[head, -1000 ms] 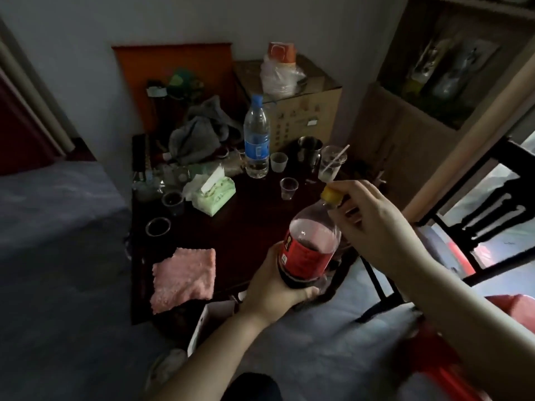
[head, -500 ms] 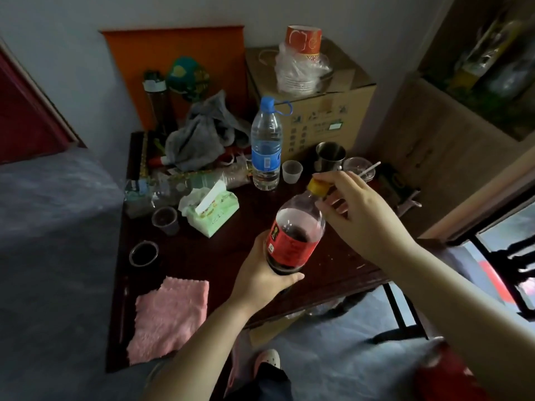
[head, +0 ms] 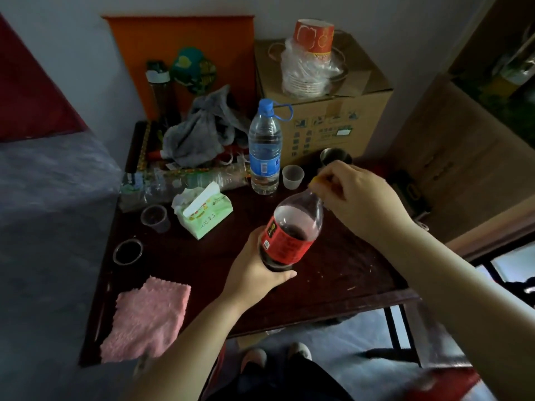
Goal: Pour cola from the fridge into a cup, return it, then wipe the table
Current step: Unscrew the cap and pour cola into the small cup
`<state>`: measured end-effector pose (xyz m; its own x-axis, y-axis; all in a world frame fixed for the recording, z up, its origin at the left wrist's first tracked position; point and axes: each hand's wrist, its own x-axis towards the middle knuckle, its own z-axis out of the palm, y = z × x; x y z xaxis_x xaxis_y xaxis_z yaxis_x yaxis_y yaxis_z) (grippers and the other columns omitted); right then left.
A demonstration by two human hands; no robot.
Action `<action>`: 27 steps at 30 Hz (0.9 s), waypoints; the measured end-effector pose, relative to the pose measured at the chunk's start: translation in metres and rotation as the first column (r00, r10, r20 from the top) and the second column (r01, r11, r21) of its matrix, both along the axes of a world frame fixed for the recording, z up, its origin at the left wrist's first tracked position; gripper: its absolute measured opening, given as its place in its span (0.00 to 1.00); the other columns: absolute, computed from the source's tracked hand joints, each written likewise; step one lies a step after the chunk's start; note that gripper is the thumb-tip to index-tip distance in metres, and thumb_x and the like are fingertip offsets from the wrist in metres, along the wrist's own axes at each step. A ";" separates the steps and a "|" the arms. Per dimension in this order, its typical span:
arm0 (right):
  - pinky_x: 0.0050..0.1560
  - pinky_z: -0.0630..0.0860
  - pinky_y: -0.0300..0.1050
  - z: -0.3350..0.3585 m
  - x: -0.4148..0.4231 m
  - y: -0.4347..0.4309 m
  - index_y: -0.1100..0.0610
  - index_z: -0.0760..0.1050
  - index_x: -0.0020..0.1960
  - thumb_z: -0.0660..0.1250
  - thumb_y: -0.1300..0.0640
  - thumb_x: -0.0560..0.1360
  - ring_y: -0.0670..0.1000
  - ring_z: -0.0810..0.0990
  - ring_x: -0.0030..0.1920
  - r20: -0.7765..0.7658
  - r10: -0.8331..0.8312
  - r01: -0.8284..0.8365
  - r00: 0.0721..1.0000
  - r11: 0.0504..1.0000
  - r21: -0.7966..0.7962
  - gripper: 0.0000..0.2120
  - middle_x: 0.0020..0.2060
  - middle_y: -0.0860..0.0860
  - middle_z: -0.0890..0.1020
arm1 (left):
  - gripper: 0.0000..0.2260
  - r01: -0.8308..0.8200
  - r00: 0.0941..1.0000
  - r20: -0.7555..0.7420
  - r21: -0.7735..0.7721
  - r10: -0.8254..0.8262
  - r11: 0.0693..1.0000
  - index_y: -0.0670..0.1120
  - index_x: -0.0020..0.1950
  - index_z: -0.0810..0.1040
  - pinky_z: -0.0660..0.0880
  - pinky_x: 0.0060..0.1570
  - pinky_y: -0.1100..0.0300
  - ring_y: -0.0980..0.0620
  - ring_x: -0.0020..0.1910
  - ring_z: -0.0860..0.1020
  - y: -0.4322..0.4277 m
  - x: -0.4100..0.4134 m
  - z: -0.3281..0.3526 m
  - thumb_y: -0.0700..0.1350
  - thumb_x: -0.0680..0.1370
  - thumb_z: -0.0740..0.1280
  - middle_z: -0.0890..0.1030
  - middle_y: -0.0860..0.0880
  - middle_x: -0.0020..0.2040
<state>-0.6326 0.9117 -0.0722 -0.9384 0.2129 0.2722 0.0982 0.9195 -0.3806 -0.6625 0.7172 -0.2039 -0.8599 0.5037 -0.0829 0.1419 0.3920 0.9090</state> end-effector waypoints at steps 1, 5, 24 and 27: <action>0.32 0.67 0.43 0.002 -0.004 0.002 0.54 0.75 0.48 0.63 0.40 0.74 0.49 0.76 0.37 -0.002 0.004 -0.004 1.000 1.000 0.025 0.17 0.38 0.47 0.79 | 0.38 -0.010 1.000 -0.012 -0.007 0.010 1.000 0.59 0.64 0.65 0.72 0.52 0.69 0.66 0.53 0.76 0.001 0.001 0.002 0.48 0.59 0.81 0.79 0.60 0.55; 0.28 0.65 0.38 0.007 -0.018 0.008 0.54 0.71 0.43 0.64 0.39 0.73 0.49 0.76 0.31 0.034 0.048 -0.047 0.998 0.999 -0.025 0.18 0.30 0.47 0.78 | 0.38 -0.053 0.998 -0.031 -0.015 0.052 0.999 0.57 0.64 0.66 0.73 0.50 0.68 0.65 0.52 0.77 0.002 0.000 0.008 0.48 0.60 0.81 0.80 0.59 0.54; 0.39 0.71 0.46 0.015 -0.047 0.027 0.53 0.71 0.45 0.59 0.36 0.72 0.49 0.77 0.39 0.172 0.207 -0.194 0.963 0.977 -0.091 0.20 0.36 0.45 0.77 | 0.38 -0.058 0.997 -0.046 -0.038 0.056 0.998 0.64 0.62 0.62 0.67 0.49 0.77 0.72 0.55 0.73 -0.001 -0.022 0.020 0.46 0.62 0.81 0.74 0.68 0.54; 0.31 0.64 0.44 0.016 -0.048 0.011 0.55 0.72 0.40 0.51 0.28 0.69 0.51 0.73 0.32 0.159 0.033 -0.035 0.987 0.999 0.011 0.30 0.30 0.46 0.73 | 0.38 -0.076 0.991 -0.108 -0.025 0.073 0.997 0.59 0.64 0.64 0.65 0.49 0.80 0.73 0.55 0.71 0.001 -0.023 0.025 0.45 0.62 0.80 0.73 0.68 0.55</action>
